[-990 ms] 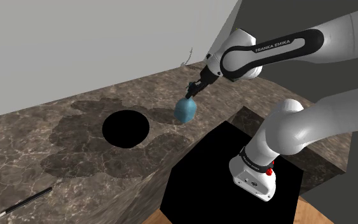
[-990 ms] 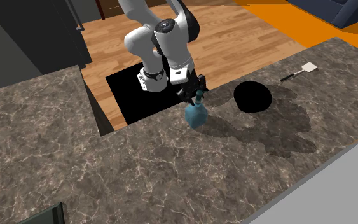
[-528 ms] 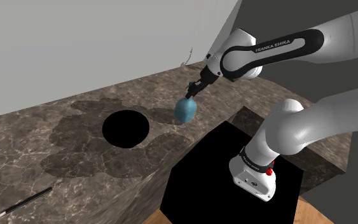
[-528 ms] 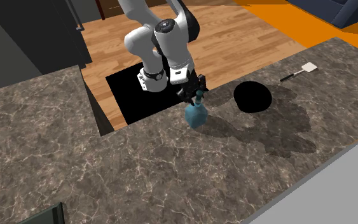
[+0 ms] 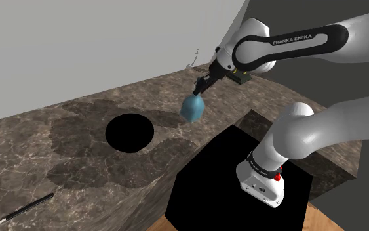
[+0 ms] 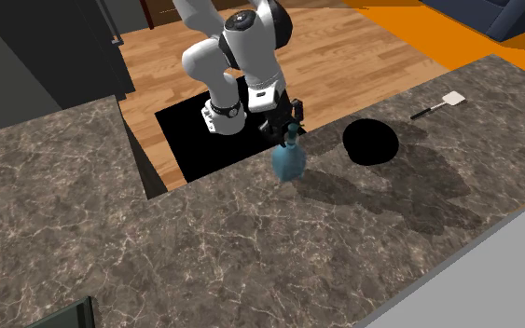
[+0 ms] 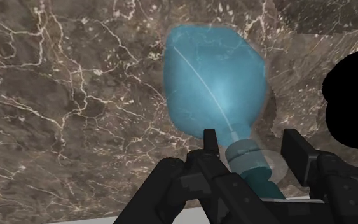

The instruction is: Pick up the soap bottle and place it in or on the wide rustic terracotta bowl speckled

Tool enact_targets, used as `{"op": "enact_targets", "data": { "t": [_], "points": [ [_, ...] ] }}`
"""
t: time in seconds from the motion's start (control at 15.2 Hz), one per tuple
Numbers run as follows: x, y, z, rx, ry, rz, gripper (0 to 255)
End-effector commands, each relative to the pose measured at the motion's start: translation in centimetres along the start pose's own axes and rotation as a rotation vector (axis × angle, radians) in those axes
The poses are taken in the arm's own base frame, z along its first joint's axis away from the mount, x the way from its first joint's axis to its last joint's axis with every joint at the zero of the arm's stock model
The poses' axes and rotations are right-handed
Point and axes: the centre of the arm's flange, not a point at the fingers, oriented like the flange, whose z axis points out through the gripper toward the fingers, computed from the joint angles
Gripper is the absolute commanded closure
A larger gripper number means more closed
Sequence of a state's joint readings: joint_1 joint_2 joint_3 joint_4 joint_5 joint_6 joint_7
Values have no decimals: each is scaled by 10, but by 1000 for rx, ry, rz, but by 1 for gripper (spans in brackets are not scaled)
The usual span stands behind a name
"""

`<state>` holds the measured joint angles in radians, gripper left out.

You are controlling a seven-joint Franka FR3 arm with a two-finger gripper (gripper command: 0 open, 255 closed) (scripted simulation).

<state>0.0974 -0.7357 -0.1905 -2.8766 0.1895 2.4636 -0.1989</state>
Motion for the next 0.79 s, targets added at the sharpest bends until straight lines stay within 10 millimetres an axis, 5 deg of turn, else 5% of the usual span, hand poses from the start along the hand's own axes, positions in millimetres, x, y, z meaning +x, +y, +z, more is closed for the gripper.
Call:
{"op": "enact_targets", "data": {
  "t": [0.0,0.73],
  "points": [
    [3,-3,-9,0,0,0,255],
    [22,-16,-62,0,0,0,255]
  ]
}}
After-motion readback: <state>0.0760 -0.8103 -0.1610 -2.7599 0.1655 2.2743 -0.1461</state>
